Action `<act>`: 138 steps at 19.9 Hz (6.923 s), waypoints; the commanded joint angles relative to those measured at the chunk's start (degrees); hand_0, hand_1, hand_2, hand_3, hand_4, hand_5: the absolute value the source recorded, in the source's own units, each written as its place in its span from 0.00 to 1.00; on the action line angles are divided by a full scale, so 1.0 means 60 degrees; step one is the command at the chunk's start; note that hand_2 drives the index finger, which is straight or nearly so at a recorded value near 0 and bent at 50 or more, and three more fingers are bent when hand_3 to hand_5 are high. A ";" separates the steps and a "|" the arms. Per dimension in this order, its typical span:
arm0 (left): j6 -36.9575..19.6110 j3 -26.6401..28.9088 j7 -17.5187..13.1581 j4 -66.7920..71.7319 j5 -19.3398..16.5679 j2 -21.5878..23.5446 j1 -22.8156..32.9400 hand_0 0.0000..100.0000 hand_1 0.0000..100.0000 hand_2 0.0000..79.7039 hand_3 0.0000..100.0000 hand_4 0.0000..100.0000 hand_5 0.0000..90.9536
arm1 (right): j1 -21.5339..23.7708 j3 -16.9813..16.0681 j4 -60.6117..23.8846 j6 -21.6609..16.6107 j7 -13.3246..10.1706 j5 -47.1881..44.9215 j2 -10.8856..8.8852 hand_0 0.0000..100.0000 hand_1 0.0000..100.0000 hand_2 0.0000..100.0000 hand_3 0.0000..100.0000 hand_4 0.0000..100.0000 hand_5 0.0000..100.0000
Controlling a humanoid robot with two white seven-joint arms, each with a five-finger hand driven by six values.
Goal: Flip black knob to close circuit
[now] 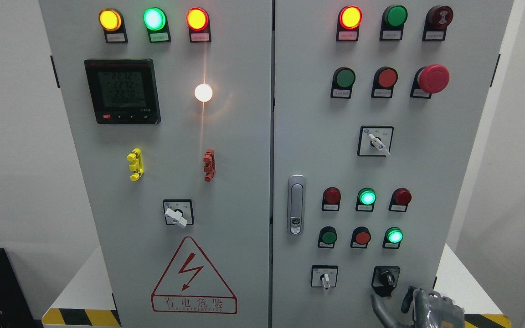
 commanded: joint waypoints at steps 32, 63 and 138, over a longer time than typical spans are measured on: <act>0.0008 0.0000 -0.0002 -0.0278 0.0000 0.0000 0.0219 0.12 0.56 0.00 0.00 0.00 0.00 | -0.0420 -0.0752 0.0496 0.0029 -0.0081 0.0076 0.0021 0.00 0.05 0.69 0.94 0.89 1.00; 0.0008 0.0000 -0.0002 -0.0278 0.0000 0.0000 0.0219 0.12 0.56 0.00 0.00 0.00 0.00 | -0.0361 -0.0825 0.0320 -0.0030 -0.0095 -0.0056 -0.0008 0.00 0.04 0.69 0.94 0.89 1.00; 0.0008 0.0000 -0.0002 -0.0278 0.0000 0.0000 0.0219 0.12 0.56 0.00 0.00 0.00 0.00 | 0.1220 0.0845 -0.1598 -0.0995 -0.0124 -0.1680 0.0036 0.00 0.03 0.56 0.84 0.77 0.80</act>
